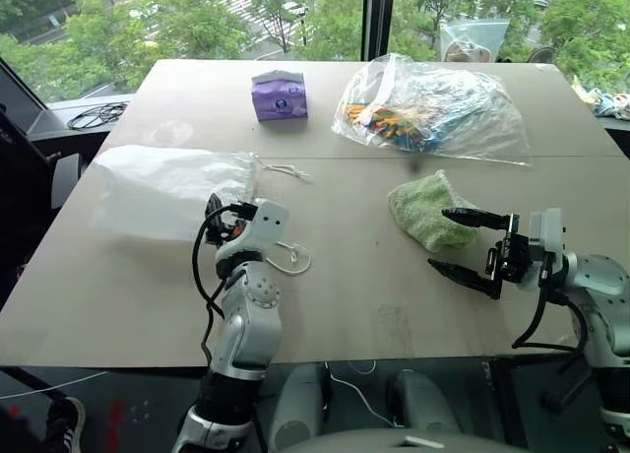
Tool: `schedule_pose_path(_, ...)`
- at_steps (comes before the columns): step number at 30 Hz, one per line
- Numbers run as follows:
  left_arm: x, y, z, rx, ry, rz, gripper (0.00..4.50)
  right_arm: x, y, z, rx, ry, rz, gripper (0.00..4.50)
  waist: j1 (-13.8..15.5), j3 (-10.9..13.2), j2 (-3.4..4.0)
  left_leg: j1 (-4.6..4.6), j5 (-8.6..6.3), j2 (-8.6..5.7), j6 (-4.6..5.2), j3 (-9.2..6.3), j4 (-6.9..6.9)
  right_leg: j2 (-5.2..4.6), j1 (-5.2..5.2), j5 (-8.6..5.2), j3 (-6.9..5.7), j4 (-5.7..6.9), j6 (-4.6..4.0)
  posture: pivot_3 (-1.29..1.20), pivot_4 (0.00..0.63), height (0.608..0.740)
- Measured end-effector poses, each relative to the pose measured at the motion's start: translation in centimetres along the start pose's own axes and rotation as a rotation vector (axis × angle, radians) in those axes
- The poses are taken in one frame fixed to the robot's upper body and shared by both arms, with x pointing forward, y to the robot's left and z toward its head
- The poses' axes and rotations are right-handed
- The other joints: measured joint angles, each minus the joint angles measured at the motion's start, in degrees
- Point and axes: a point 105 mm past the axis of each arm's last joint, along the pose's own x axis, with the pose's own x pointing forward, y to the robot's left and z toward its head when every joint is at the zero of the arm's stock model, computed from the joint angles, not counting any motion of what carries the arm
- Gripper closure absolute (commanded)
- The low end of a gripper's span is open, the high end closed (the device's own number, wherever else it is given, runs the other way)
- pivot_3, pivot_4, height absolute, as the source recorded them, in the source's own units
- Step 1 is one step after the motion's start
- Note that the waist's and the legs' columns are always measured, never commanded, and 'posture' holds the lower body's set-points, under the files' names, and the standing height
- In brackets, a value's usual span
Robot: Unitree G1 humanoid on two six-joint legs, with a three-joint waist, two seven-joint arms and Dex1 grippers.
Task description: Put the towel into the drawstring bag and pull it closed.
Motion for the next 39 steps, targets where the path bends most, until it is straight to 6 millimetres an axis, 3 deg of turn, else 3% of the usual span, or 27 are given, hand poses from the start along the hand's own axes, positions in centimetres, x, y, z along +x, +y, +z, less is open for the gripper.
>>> schedule_pose_path(8, 0.1, 0.7, -1.0, -0.006, 0.063, 0.048, 1.26, 0.0, 0.0, 0.0, -0.005, -0.002, -0.002, 0.00, 0.00, 0.00, 0.00, 0.01, 0.00, -0.01, 0.00, 0.01, -0.01, 0.00, 0.01, 0.01, -0.01, 0.01, 0.00, 0.00, 0.150, 0.740)
schedule_pose_path(21, -0.3, -1.2, -0.5, -0.080, 0.019, -0.028, 1.26, -0.1, -0.1, 0.0, -0.015, 0.000, -0.008, 0.00, -0.08, 0.00, 0.00, 0.02, 0.00, 0.00, 0.00, 0.02, -0.01, 0.02, 0.00, 0.02, 0.00, 0.01, 0.03, 0.00, 0.150, 0.740)
schedule_pose_path(38, 0.1, 1.0, -1.9, -0.122, 0.073, 0.121, 1.26, -0.2, -0.2, -0.3, -0.026, 0.011, -0.018, 0.00, 0.00, 0.00, -0.01, 0.01, 0.00, -0.01, 0.00, 0.03, 0.02, 0.06, 0.01, 0.08, -0.02, 0.02, 0.14, 0.00, 0.150, 0.740)
schedule_pose_path(39, 0.1, 1.1, -2.0, -0.122, 0.075, 0.127, 1.49, -0.2, -0.2, -0.3, -0.027, 0.012, -0.018, 0.00, 0.00, 0.00, -0.01, 0.01, 0.00, -0.01, 0.00, 0.03, 0.02, 0.06, 0.01, 0.08, -0.02, 0.02, 0.15, 0.00, 0.150, 0.740)
